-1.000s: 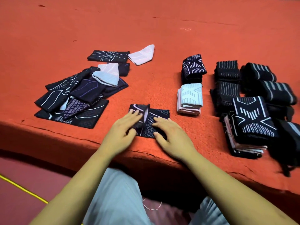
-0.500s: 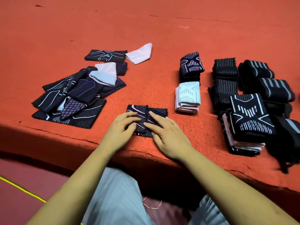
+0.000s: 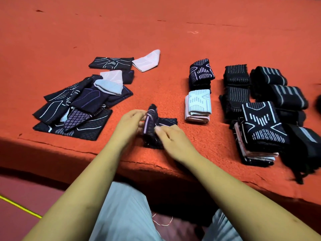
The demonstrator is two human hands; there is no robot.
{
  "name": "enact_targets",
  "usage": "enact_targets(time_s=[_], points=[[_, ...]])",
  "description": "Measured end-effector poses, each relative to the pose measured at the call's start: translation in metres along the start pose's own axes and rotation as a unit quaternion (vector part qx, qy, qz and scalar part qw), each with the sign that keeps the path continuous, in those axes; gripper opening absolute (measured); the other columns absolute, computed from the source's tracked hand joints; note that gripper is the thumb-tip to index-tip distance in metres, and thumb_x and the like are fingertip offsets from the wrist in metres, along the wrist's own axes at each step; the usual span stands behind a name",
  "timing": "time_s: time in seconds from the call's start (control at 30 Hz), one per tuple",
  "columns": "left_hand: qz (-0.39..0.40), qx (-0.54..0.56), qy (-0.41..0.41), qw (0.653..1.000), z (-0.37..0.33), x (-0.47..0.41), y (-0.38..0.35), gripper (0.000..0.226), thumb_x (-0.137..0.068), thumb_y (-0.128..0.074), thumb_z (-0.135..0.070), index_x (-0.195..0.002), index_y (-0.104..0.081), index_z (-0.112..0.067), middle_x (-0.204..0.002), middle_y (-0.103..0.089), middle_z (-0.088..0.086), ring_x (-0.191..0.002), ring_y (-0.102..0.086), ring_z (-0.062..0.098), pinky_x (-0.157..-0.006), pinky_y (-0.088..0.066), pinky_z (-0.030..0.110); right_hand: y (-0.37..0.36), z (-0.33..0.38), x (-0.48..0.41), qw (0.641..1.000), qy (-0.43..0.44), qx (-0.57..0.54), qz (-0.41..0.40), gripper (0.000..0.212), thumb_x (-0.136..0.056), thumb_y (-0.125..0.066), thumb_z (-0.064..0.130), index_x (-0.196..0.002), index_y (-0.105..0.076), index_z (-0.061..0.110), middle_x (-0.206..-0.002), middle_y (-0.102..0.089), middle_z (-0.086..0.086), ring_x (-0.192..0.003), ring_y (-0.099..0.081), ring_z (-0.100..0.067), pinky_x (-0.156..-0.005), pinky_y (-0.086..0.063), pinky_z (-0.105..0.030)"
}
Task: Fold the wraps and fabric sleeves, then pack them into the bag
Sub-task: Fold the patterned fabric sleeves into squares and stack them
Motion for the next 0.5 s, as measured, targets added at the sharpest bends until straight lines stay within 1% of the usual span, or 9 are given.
enact_targets(time_s=[0.07,0.13,0.17,0.2,0.23,0.3,0.37,0.43,0.5], points=[[0.039,0.013,-0.005,0.999,-0.005,0.006,-0.014,0.025,-0.1,-0.041,-0.005,-0.104,-0.066,-0.002,-0.089,-0.066,0.006,-0.065,-0.056,0.01,-0.057,-0.047,0.018,0.005,-0.003,-0.006,0.985,-0.098,-0.14,-0.015,0.06,-0.093,-0.031,0.068,-0.088,-0.064,0.018,-0.091,-0.07,0.006,-0.091,-0.062,-0.019,-0.086,-0.046,-0.036],[0.058,0.018,-0.006,0.998,-0.003,0.01,-0.022,0.027,-0.103,-0.037,-0.003,-0.104,-0.064,-0.003,-0.09,-0.066,0.008,-0.064,-0.058,0.008,-0.058,-0.048,0.016,0.011,-0.007,-0.01,0.974,-0.152,-0.168,-0.022,0.056,-0.093,-0.048,0.061,-0.09,-0.068,0.009,-0.081,-0.069,-0.002,-0.075,-0.06,-0.016,-0.075,-0.047,-0.035],[0.059,0.027,0.0,0.998,0.0,0.01,-0.024,0.027,-0.104,-0.037,-0.003,-0.1,-0.063,-0.006,-0.091,-0.067,0.009,-0.065,-0.06,0.008,-0.059,-0.049,0.016,0.014,-0.008,-0.01,0.97,-0.162,-0.178,-0.022,0.052,-0.089,-0.058,0.056,-0.09,-0.068,0.006,-0.078,-0.068,-0.008,-0.071,-0.059,-0.016,-0.071,-0.047,-0.037],[0.058,0.028,0.004,0.998,0.003,0.01,-0.026,0.027,-0.104,-0.037,-0.003,-0.097,-0.063,-0.009,-0.092,-0.068,0.009,-0.066,-0.061,0.009,-0.06,-0.05,0.016,0.014,-0.009,-0.009,0.964,-0.176,-0.197,-0.024,0.045,-0.082,-0.065,0.05,-0.09,-0.068,0.006,-0.081,-0.071,-0.012,-0.071,-0.061,-0.017,-0.069,-0.049,-0.038],[0.051,0.03,0.01,0.998,0.005,0.009,-0.026,0.026,-0.103,-0.038,-0.002,-0.095,-0.062,-0.011,-0.092,-0.069,0.009,-0.068,-0.062,0.009,-0.062,-0.05,0.017,0.014,-0.012,-0.007,0.953,-0.194,-0.23,-0.03,0.037,-0.078,-0.067,0.042,-0.092,-0.068,0.008,-0.086,-0.073,-0.014,-0.074,-0.066,-0.02,-0.071,-0.052,-0.04],[0.017,0.017,0.014,1.0,0.01,0.007,-0.026,0.022,-0.101,-0.044,-0.001,-0.091,-0.059,-0.014,-0.089,-0.066,0.005,-0.07,-0.06,0.008,-0.062,-0.05,0.016,0.016,-0.019,-0.003,0.93,-0.237,-0.277,-0.056,0.016,-0.08,-0.067,0.02,-0.093,-0.061,0.014,-0.095,-0.073,-0.015,-0.084,-0.071,-0.027,-0.076,-0.055,-0.041],[-0.026,-0.003,0.017,1.0,0.011,0.007,-0.025,0.015,-0.098,-0.052,-0.003,-0.09,-0.056,-0.015,-0.087,-0.061,0.003,-0.071,-0.059,0.007,-0.064,-0.051,0.014,0.017,-0.026,0.0,0.906,-0.27,-0.317,-0.072,0.023,-0.082,-0.066,0.003,-0.094,-0.051,0.016,-0.1,-0.071,-0.019,-0.084,-0.069,-0.029,-0.078,-0.056,-0.041],[-0.027,0.011,0.033,0.999,0.015,0.004,-0.028,0.004,-0.097,-0.058,-0.01,-0.098,-0.055,-0.012,-0.093,-0.063,0.009,-0.078,-0.063,0.013,-0.072,-0.055,0.02,0.015,-0.028,0.0,0.87,-0.291,-0.393,-0.068,0.033,-0.081,-0.064,-0.01,-0.095,-0.048,0.014,-0.101,-0.068,-0.024,-0.085,-0.067,-0.032,-0.084,-0.056,-0.05],[-0.008,0.023,0.057,0.998,0.016,0.004,-0.032,0.019,-0.095,-0.063,-0.018,-0.108,-0.055,-0.006,-0.1,-0.069,0.017,-0.085,-0.066,0.021,-0.082,-0.055,0.032,0.014,-0.026,0.001,0.836,-0.304,-0.455,-0.047,0.035,-0.082,-0.059,-0.018,-0.101,-0.049,0.01,-0.097,-0.066,-0.023,-0.084,-0.066,-0.035,-0.085,-0.056,-0.054]])
Point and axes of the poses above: each hand's wrist, its own x-axis away from the middle knuckle, its own y-axis out of the back of the hand, z = x × y, the point moved 6 cm from there along -x, towards the middle knuckle
